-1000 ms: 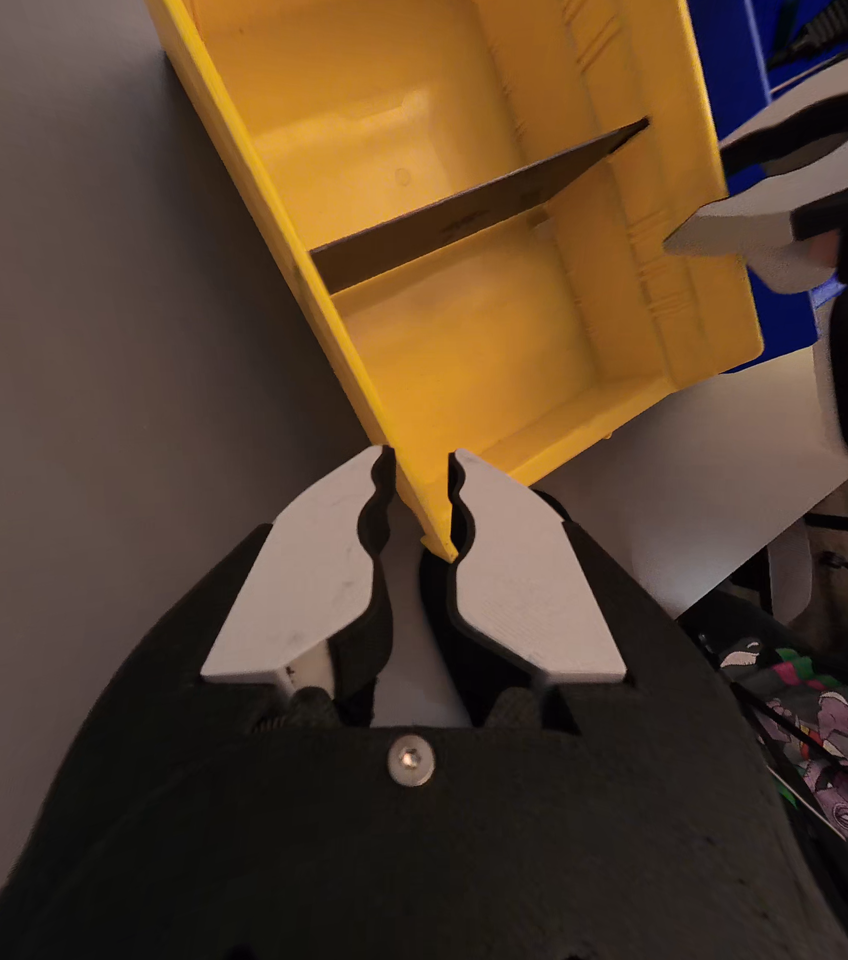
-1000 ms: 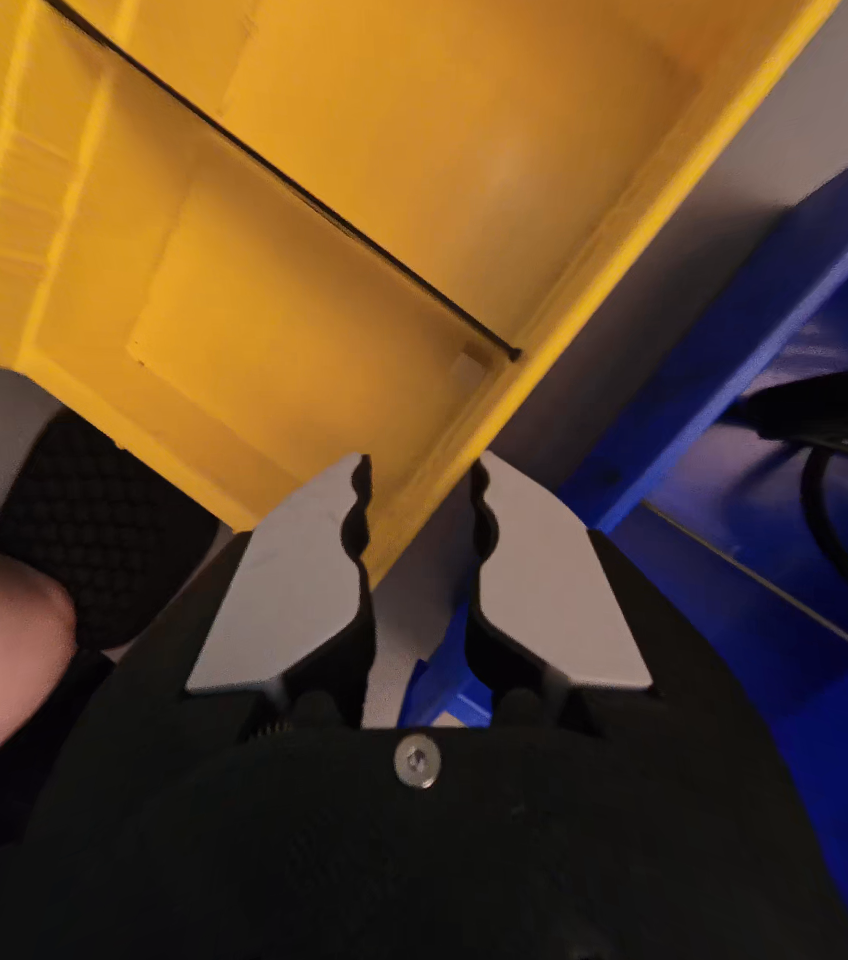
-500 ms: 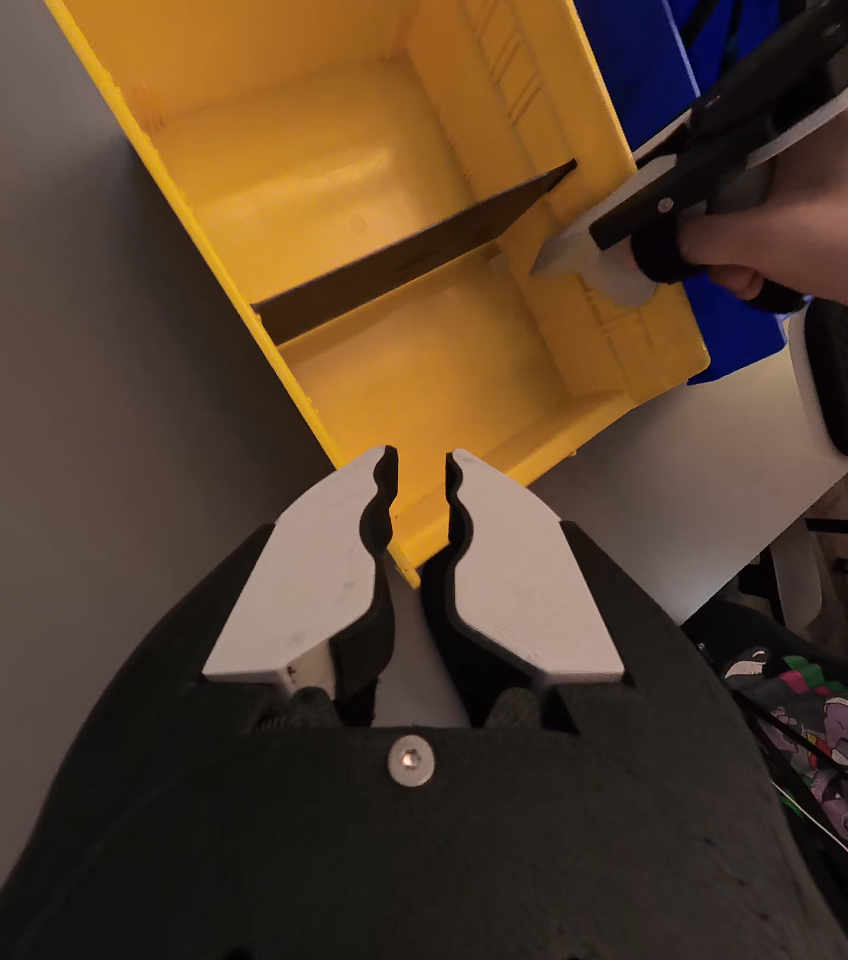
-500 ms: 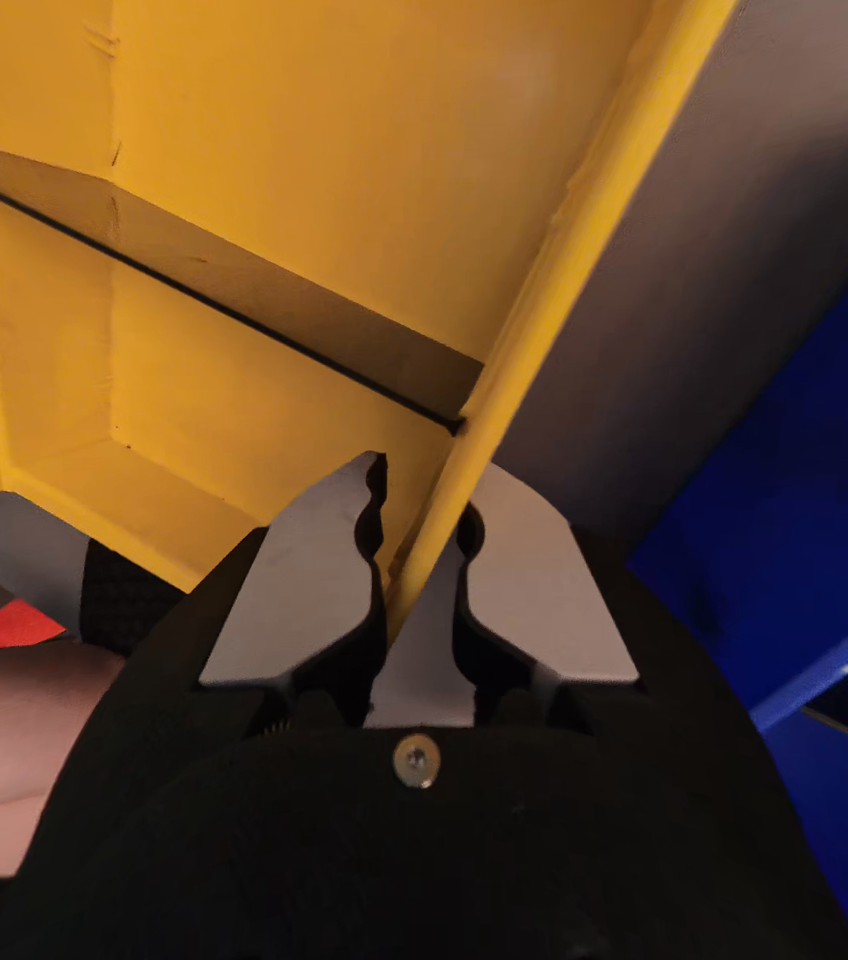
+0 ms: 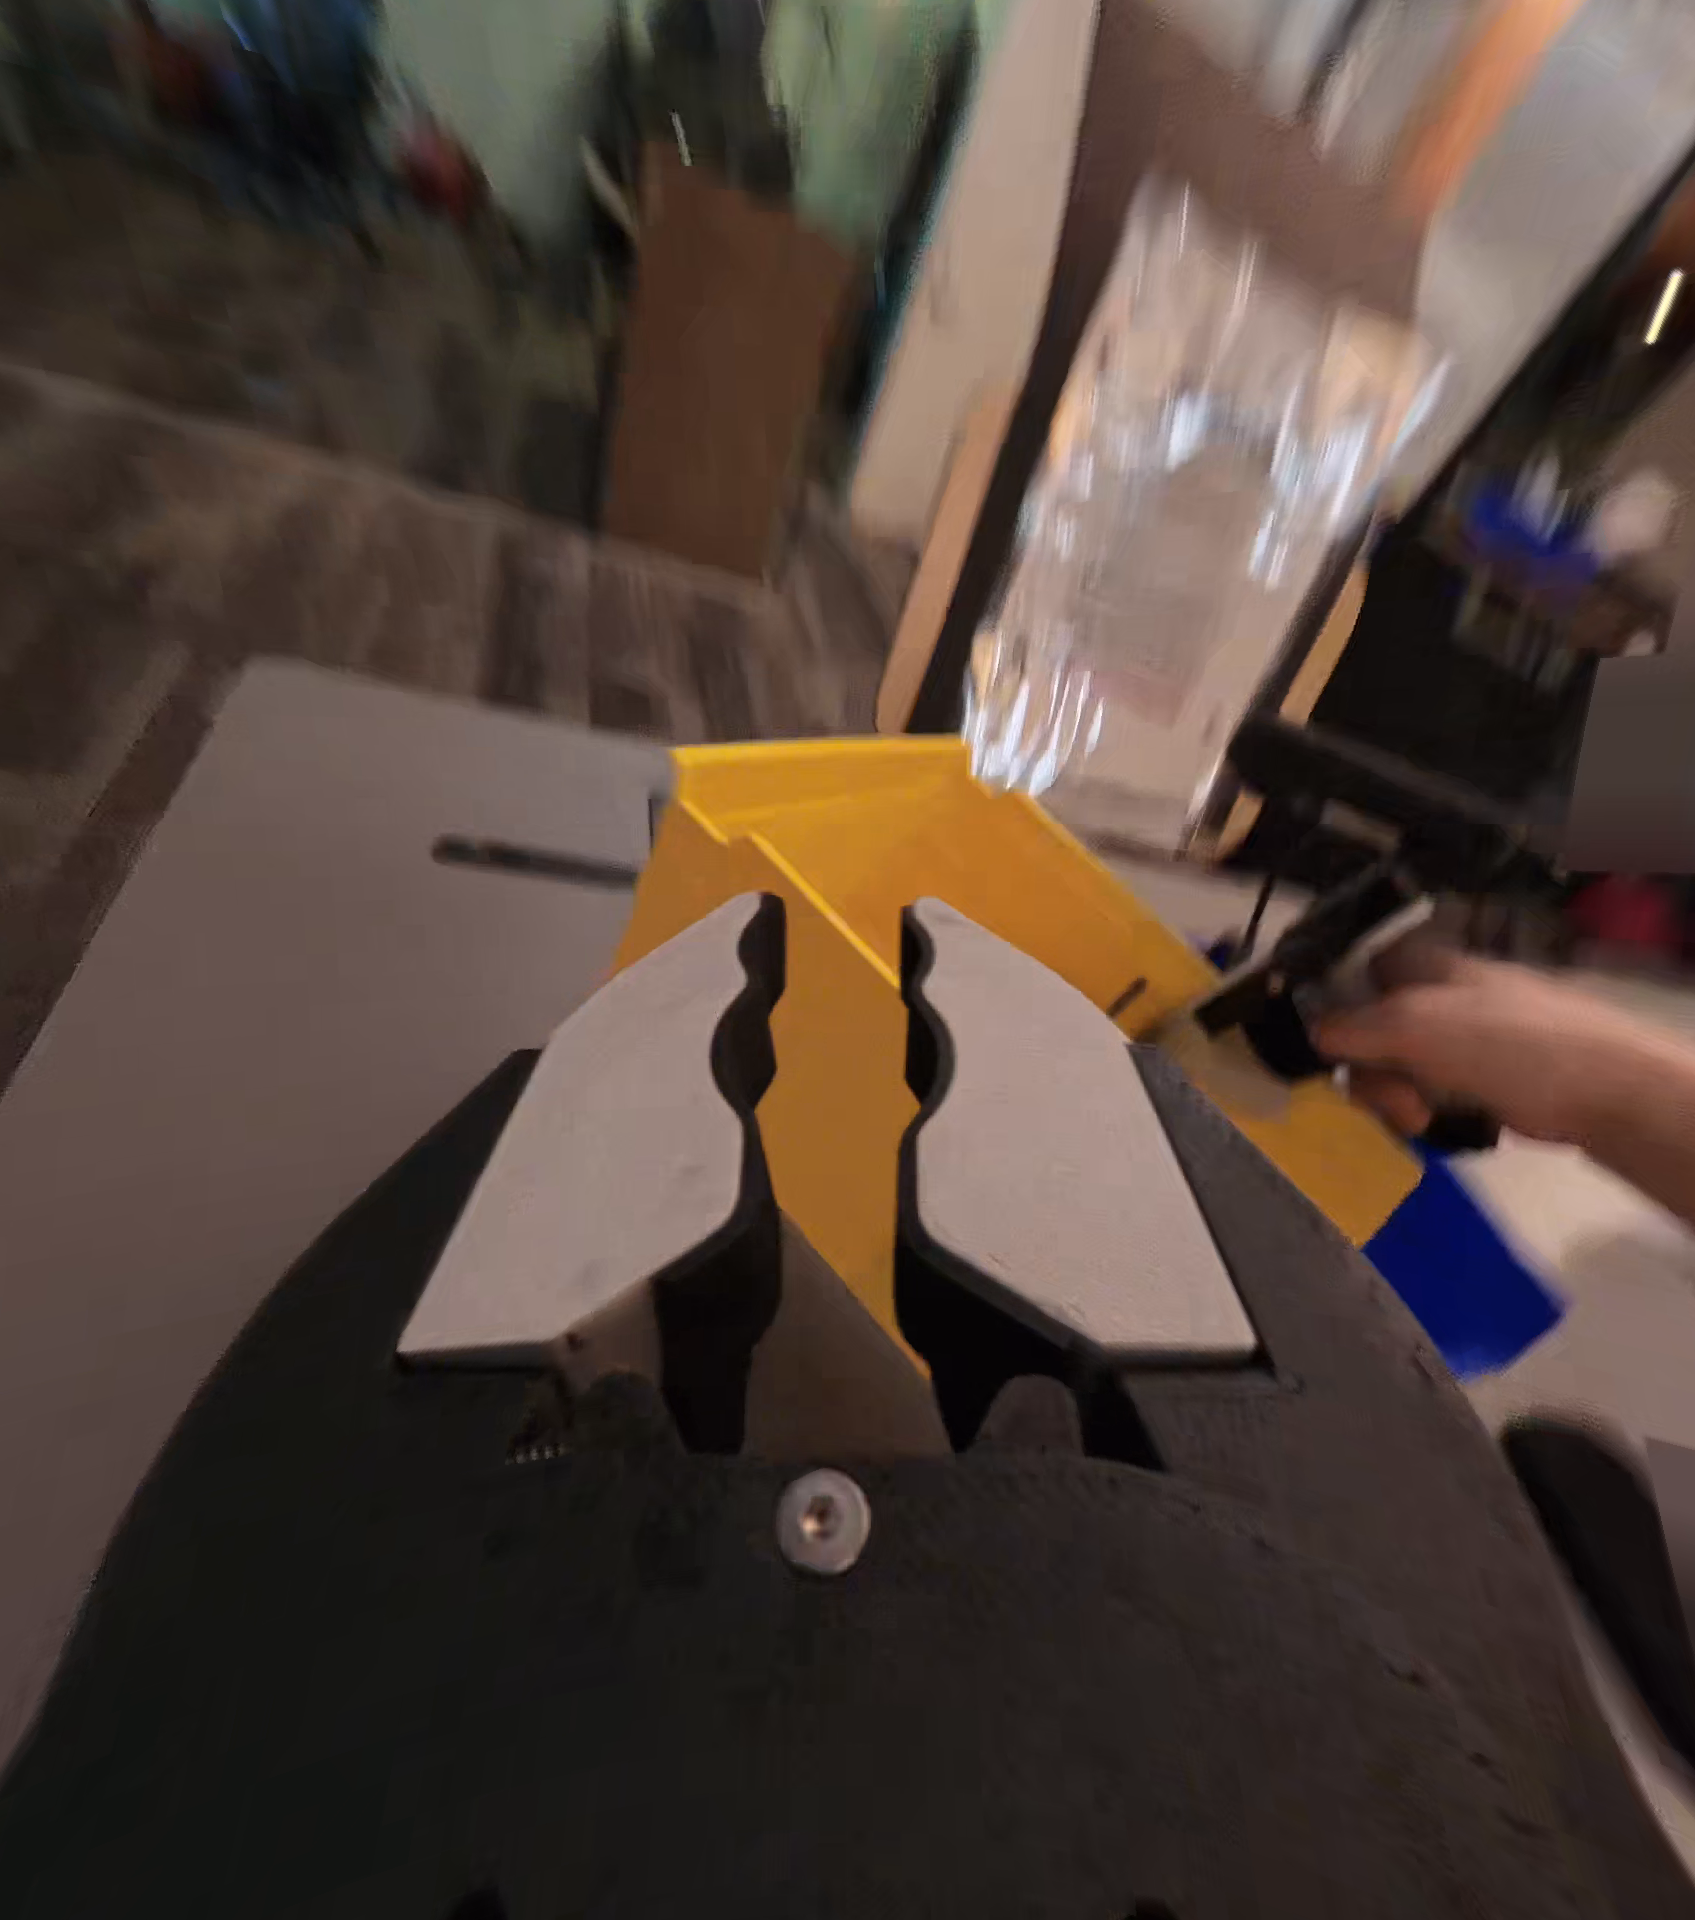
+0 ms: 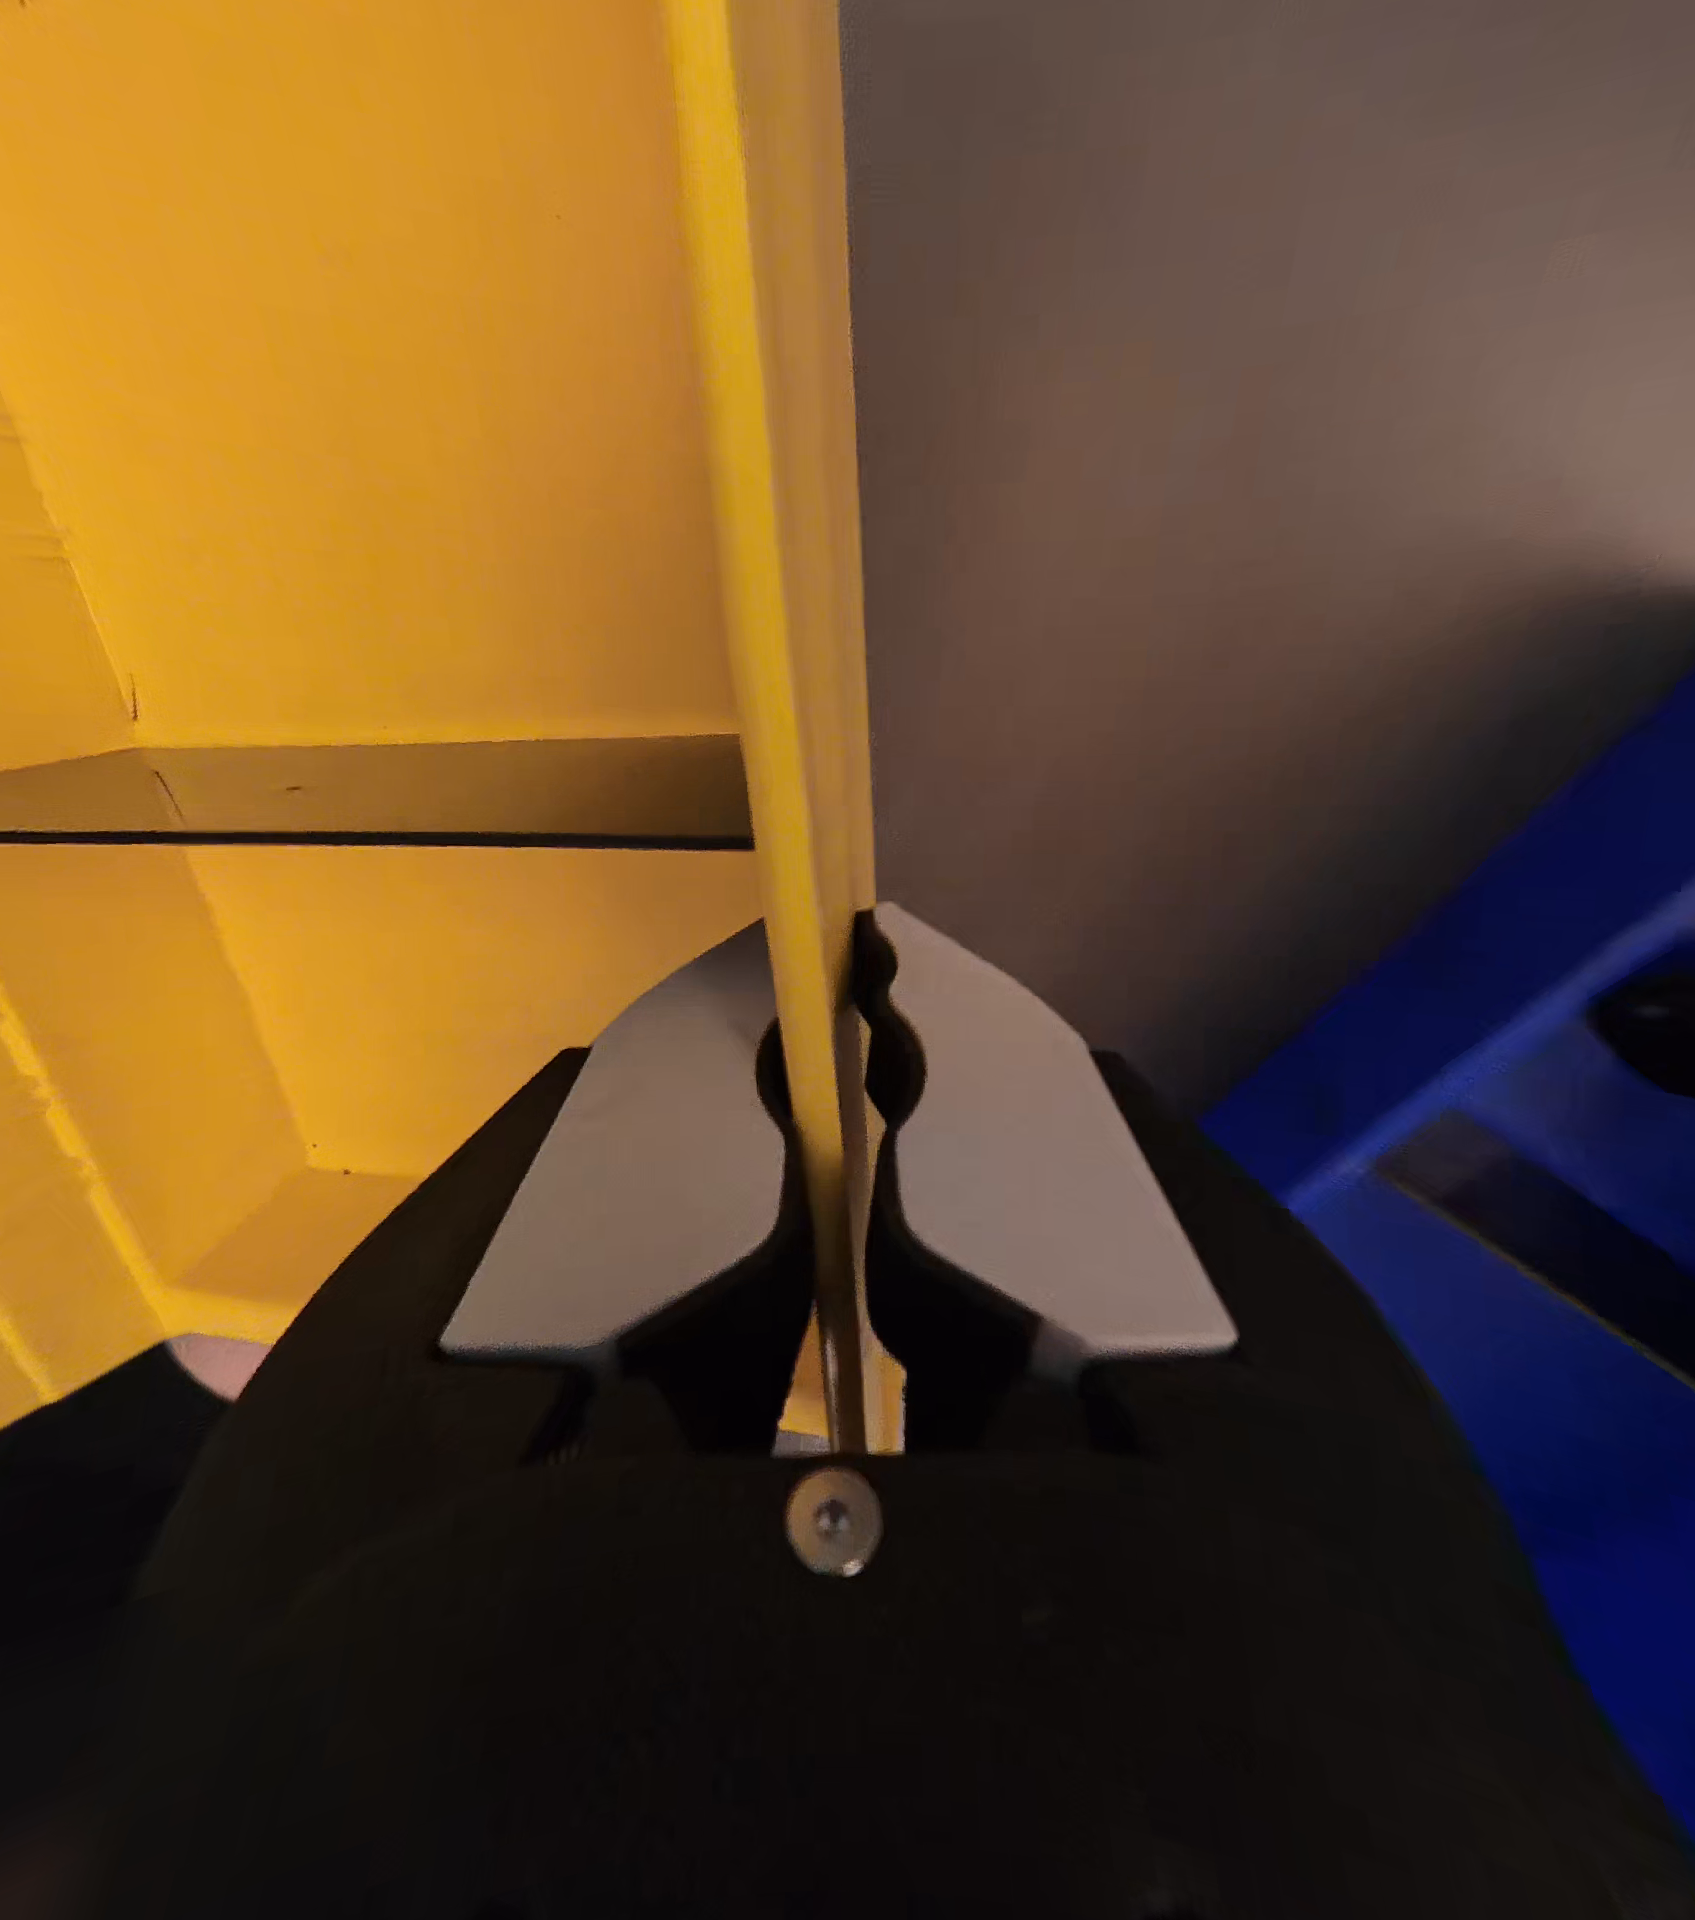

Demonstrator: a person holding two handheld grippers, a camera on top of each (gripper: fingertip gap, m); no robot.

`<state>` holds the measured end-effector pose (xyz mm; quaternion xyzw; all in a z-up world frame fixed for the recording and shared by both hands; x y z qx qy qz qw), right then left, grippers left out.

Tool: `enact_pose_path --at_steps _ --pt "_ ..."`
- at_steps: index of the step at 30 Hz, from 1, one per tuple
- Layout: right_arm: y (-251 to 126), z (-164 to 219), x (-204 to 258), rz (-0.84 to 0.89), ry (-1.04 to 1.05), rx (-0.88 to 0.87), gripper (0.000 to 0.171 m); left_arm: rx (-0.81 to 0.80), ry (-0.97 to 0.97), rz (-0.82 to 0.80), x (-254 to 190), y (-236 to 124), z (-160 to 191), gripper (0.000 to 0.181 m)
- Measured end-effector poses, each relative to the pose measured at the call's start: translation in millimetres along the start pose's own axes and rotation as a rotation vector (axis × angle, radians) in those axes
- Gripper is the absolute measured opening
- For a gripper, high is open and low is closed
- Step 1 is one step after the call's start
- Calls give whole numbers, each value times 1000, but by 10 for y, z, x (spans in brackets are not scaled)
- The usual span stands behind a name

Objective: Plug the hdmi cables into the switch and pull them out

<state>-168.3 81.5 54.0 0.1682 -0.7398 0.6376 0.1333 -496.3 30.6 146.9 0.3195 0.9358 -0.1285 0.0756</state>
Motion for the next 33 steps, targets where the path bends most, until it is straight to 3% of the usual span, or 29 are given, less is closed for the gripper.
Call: enact_pose_path --at_steps 3,6,12,15,17,20,23,26,29,33 --pt "-688 -34 158 11 -47 -33 6 -259 -156 21 66 -399 -92 32" --pt "-1539 69 138 29 -40 -76 6 -319 -184 65 98 -516 -93 39" --pt "-3160 726 -522 164 116 -281 6 -38 -119 194 -79 112 -1 51" --pt "-3672 1240 -1092 191 260 -371 5 131 -68 259 -308 632 97 57" --pt "-3866 1601 -1496 201 358 -436 6 245 -43 404 -573 1018 211 61" --pt "-3908 2131 -2122 186 484 -525 6 319 -13 606 -1003 1565 403 62" --pt "-3645 2648 -2800 120 623 -589 6 409 -70 660 -1356 2023 681 60" --pt "-3235 3132 -3423 109 773 -614 6 570 -67 692 -1711 2347 1050 79" --pt "-2787 3514 -3884 130 896 -590 6 695 19 671 -1999 2532 1364 96" --pt "-2290 3782 -4241 91 1004 -538 5 826 252 512 -2145 2664 1642 97"
Point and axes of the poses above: each gripper's, where its closed fingertips meet, y out along the fingers, z out of its underside, x = y × z across the jaws, the point moved 9 cm from there along -y, back along the fingers, and after that the axes turned 8 degrees about y, right-handed, at the moved point
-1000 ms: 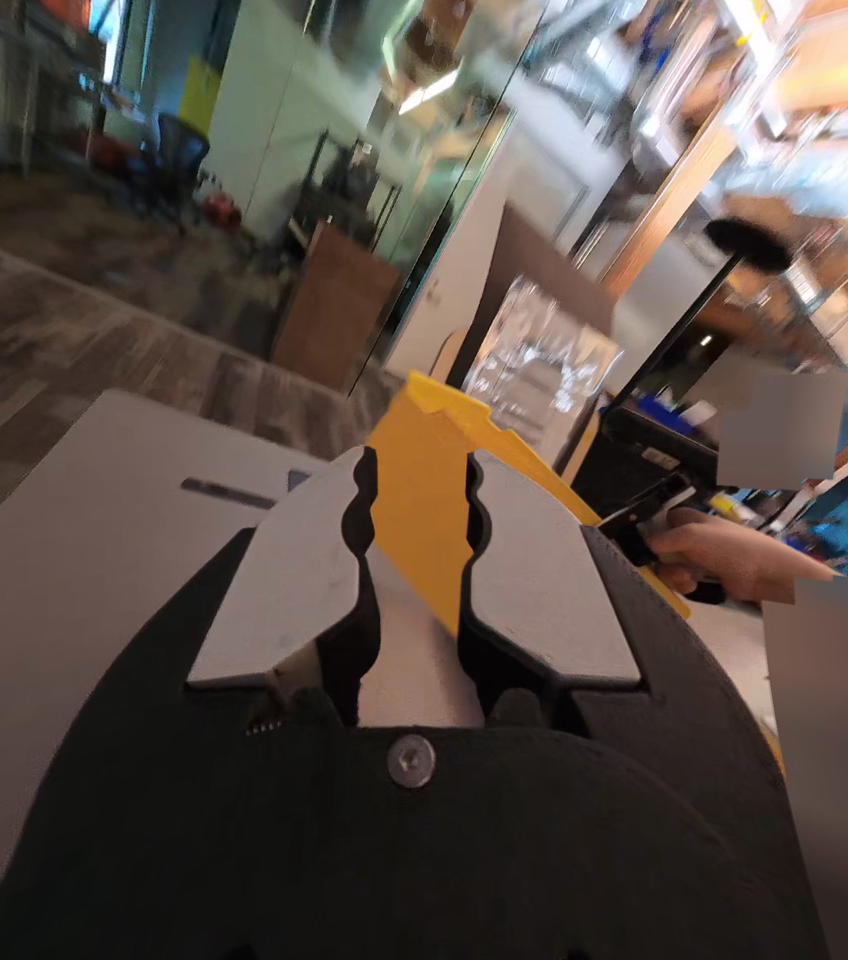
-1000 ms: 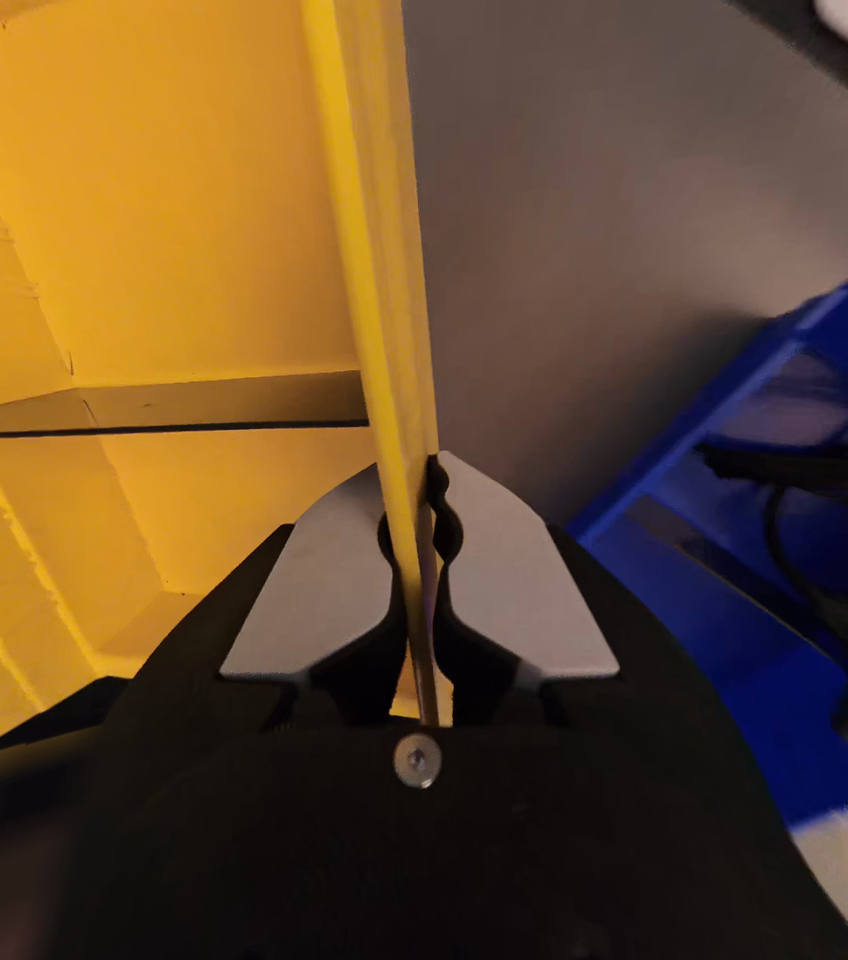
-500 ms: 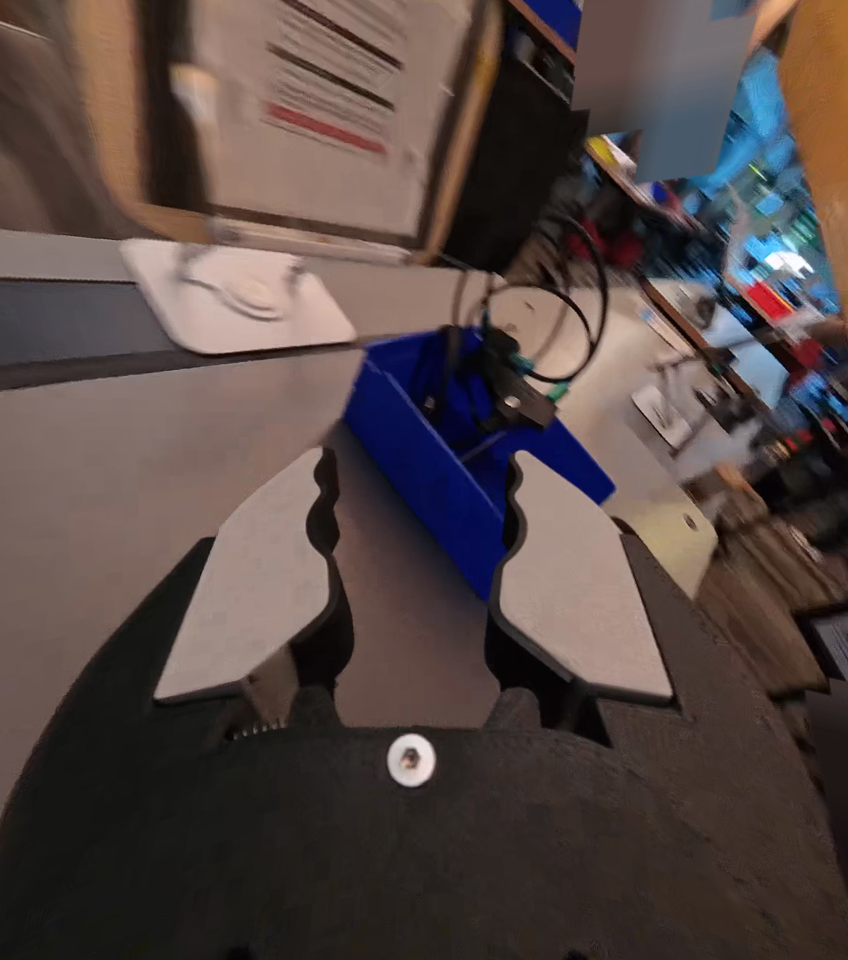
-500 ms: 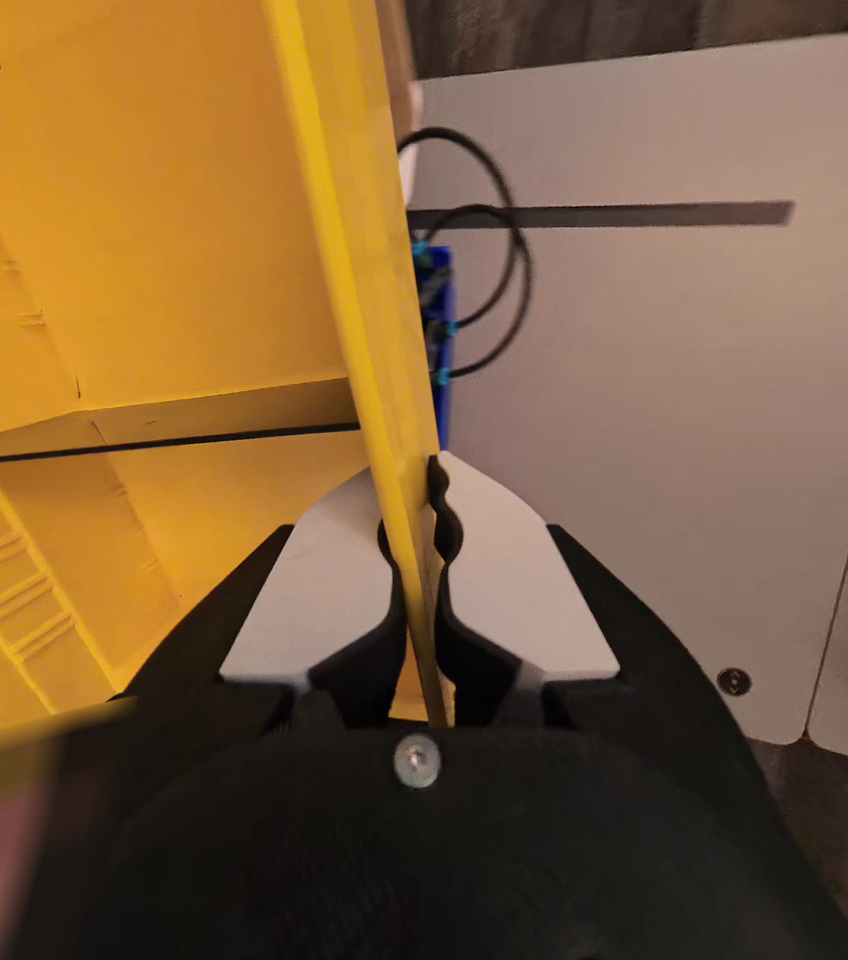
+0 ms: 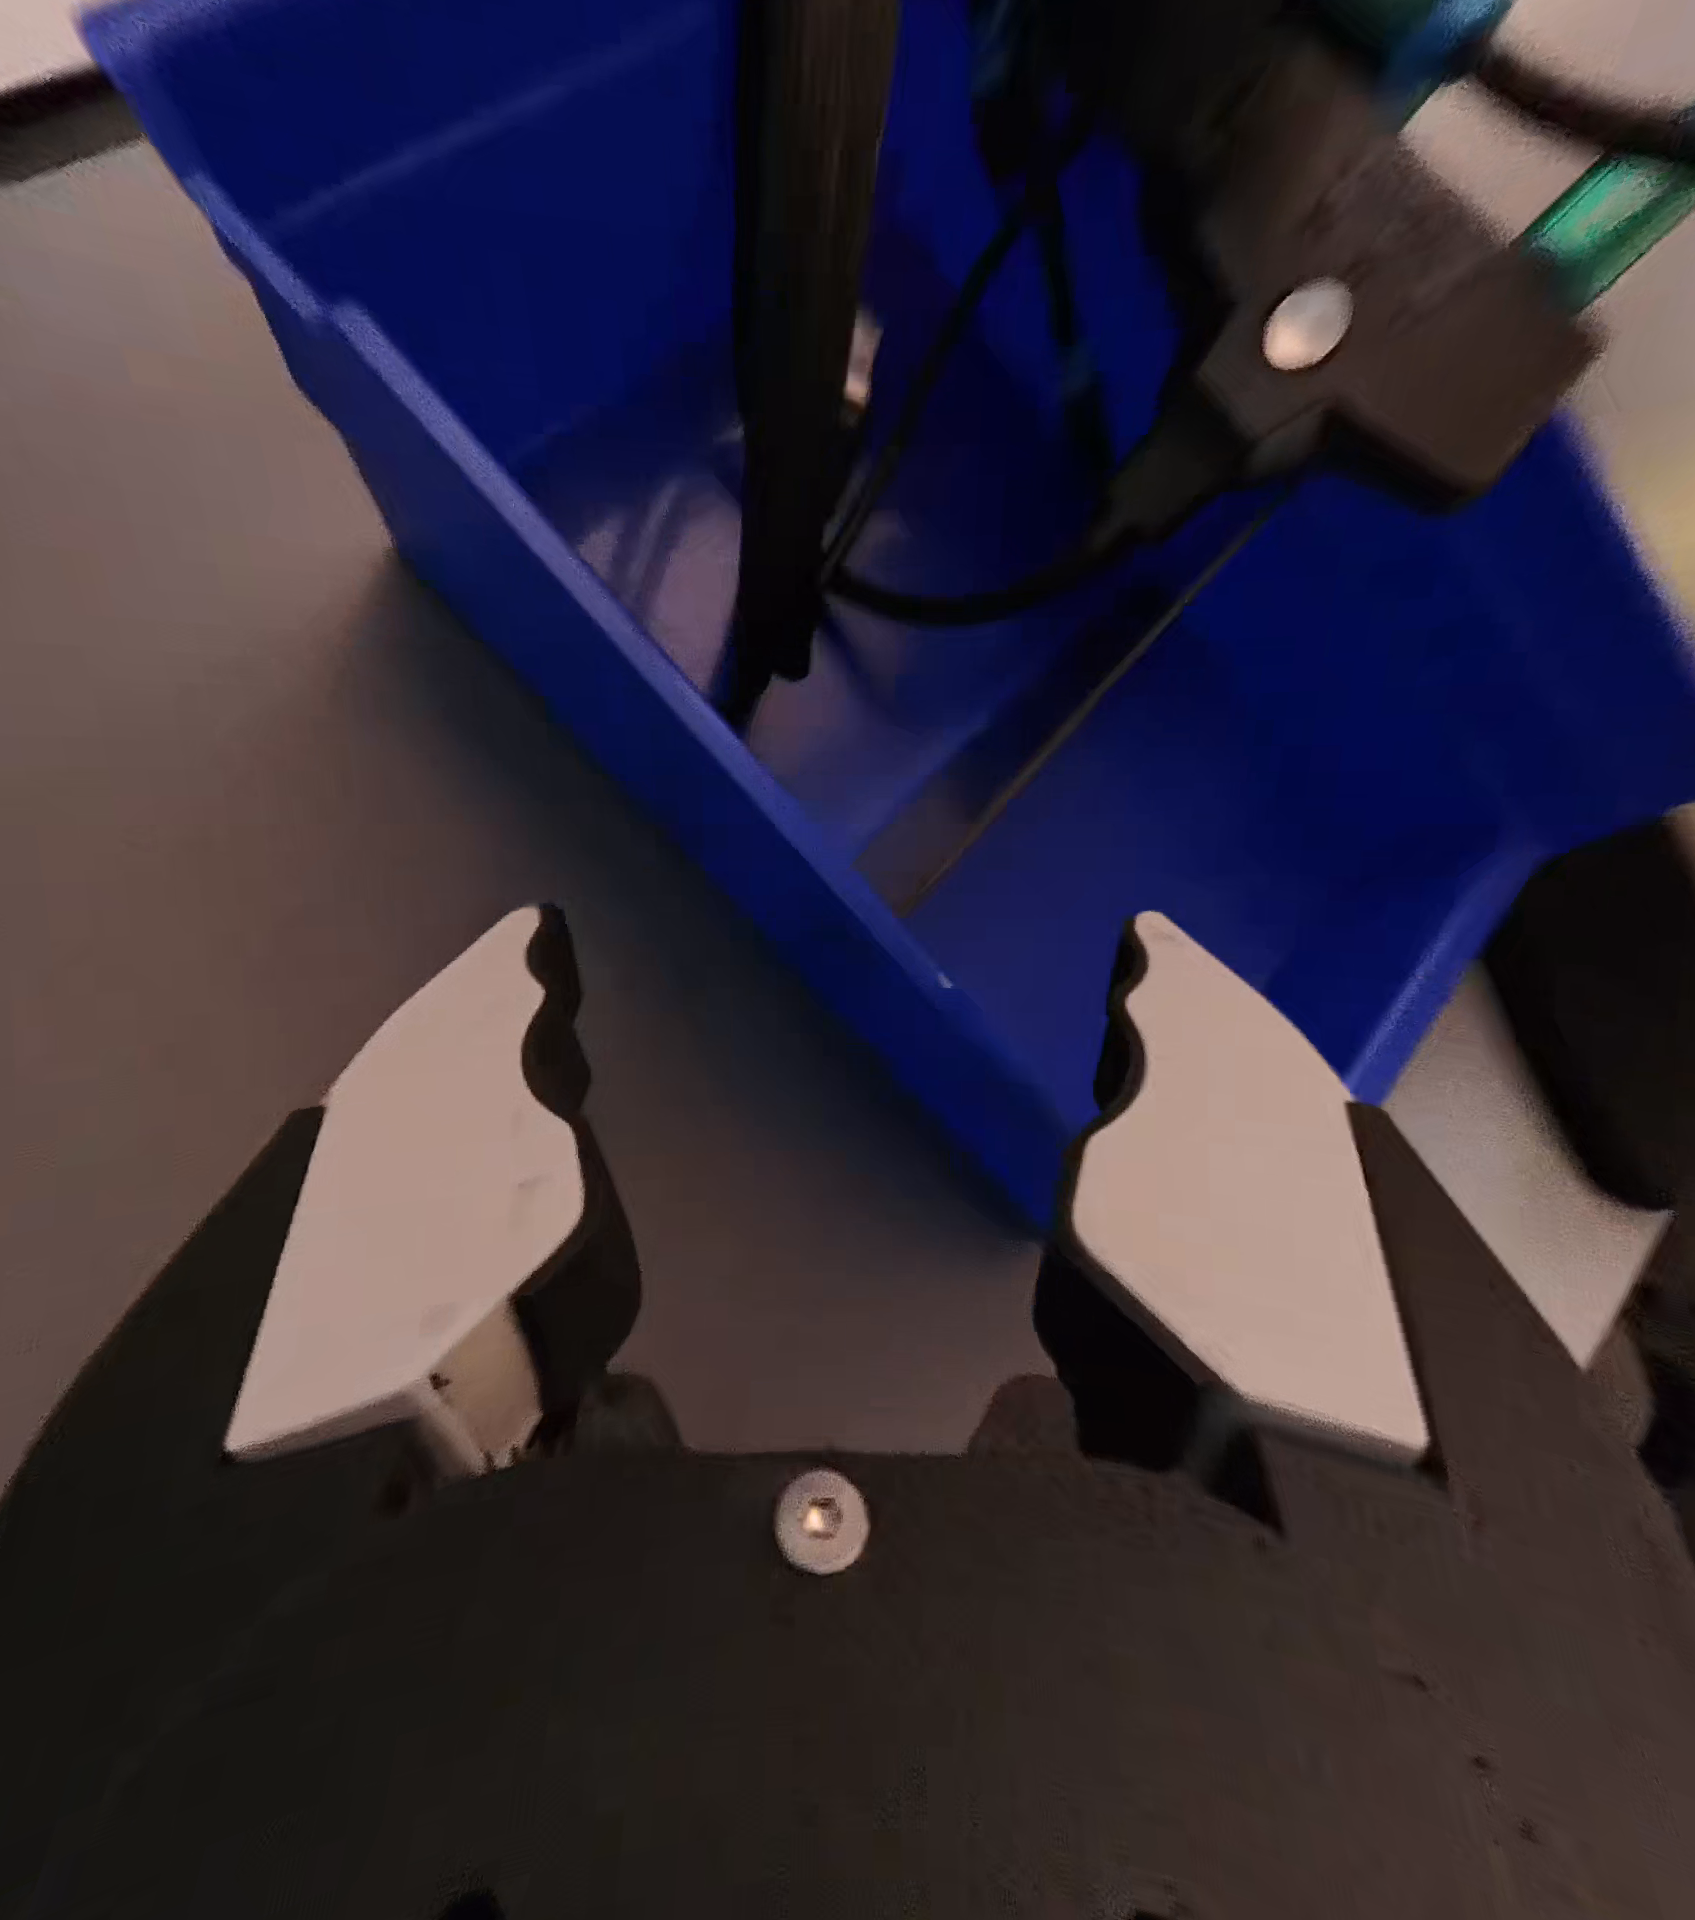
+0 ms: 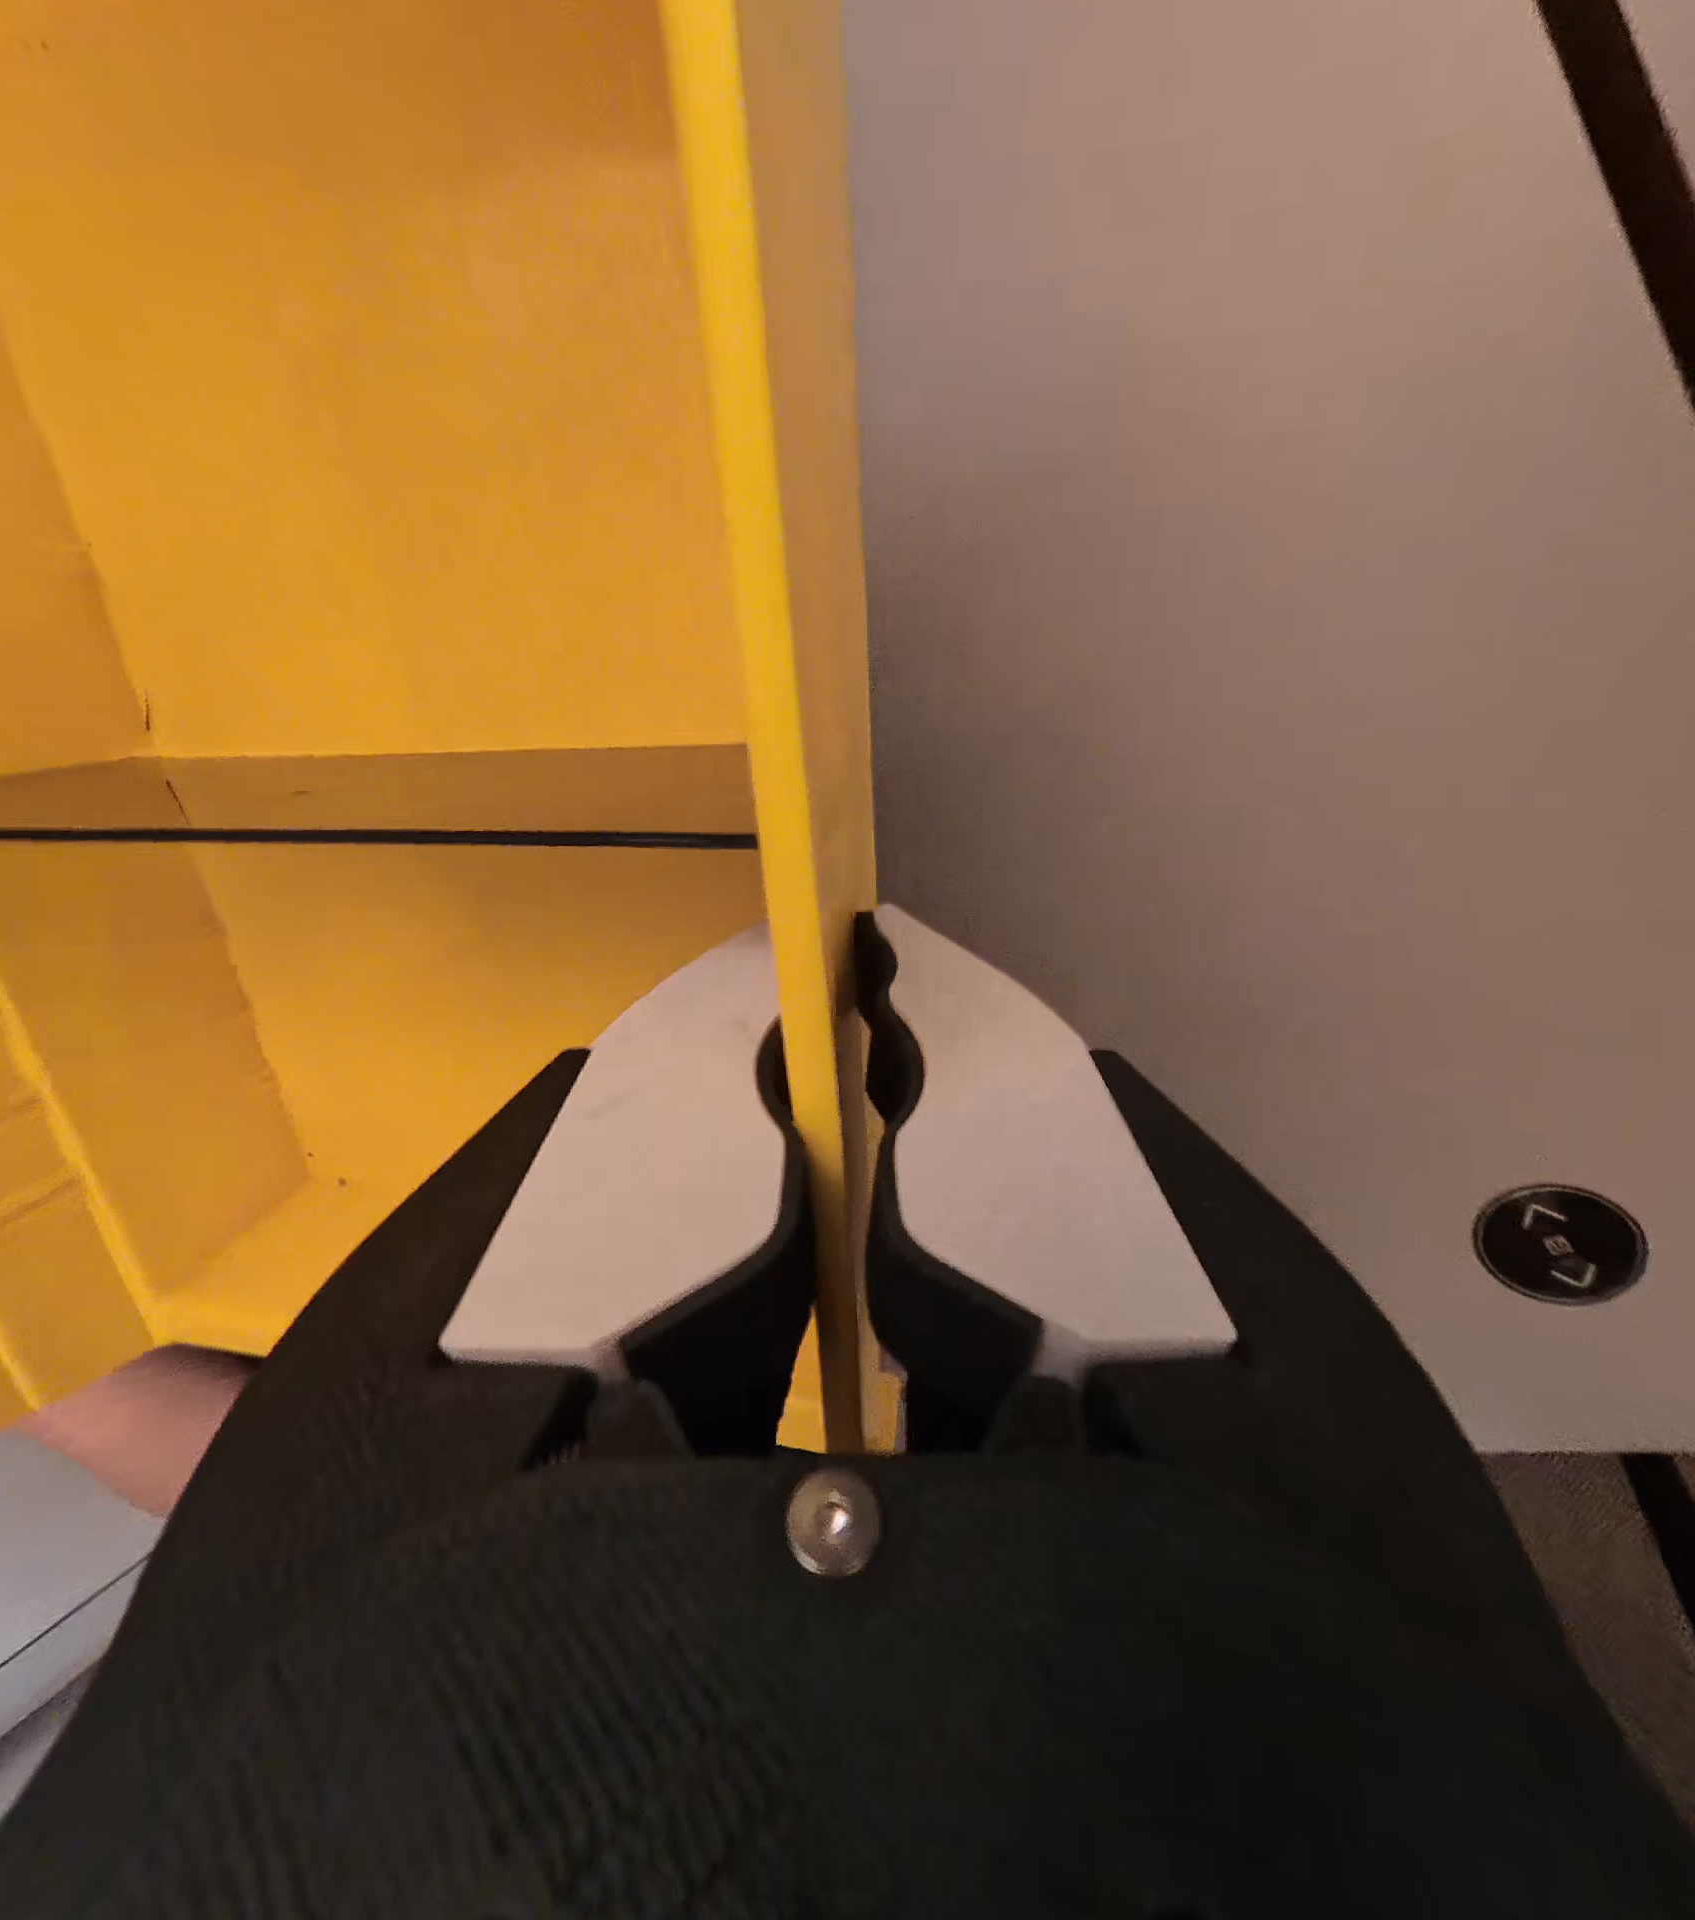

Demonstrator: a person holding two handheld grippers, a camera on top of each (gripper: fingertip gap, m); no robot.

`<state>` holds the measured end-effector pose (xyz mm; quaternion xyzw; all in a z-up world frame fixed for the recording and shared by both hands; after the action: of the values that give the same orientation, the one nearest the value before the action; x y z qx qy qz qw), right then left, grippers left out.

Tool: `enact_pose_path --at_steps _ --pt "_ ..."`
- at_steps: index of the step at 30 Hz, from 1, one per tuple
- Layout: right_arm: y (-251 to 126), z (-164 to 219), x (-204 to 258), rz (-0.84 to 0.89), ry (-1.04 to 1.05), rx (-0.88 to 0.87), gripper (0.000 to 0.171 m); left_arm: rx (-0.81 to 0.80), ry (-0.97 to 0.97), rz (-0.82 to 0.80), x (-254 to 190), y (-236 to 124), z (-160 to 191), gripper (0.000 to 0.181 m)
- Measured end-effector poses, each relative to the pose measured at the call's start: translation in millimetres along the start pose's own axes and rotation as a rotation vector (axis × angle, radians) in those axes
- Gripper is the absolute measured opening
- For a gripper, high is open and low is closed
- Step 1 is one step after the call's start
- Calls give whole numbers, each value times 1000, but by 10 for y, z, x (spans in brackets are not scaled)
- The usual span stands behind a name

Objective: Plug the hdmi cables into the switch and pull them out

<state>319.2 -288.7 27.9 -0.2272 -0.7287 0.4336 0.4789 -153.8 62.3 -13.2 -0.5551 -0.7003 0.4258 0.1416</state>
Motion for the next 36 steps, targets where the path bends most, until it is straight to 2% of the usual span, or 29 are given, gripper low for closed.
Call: enact_pose_path --at_steps 2,4,7,9,16,20,26,36 --pt "171 18 -99 -6 30 19 5 71 10 -5 -18 79 28 91" --pt "315 27 -124 -9 29 43 5 97 -25 42 -11 70 40 64" --pt "495 24 -80 -1 15 68 7 111 -27 57 46 17 52 50" --pt "592 14 -13 14 -12 76 7 119 -39 132 66 -13 56 27" --pt "922 27 260 87 -126 130 7 109 -163 159 596 -377 243 19" --pt "1129 45 406 142 -201 160 9 17 -253 69 1036 -718 452 13" --pt "1242 -2 660 231 -314 169 6 -96 -440 -23 1557 -1294 952 14" --pt "1360 -100 855 248 -227 133 7 -282 -728 -204 1959 -2018 1685 15"
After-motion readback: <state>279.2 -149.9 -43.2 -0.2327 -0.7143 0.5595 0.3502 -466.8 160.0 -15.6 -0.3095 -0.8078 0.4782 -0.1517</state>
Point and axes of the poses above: each gripper's, where its closed fingertips meet, y out along the fingers, z out of its underside, x = y × z across the jaws, the point moved 9 cm from there along -y, back along the fingers, and after that the axes turned 8 degrees about y, right-handed, at the moved point
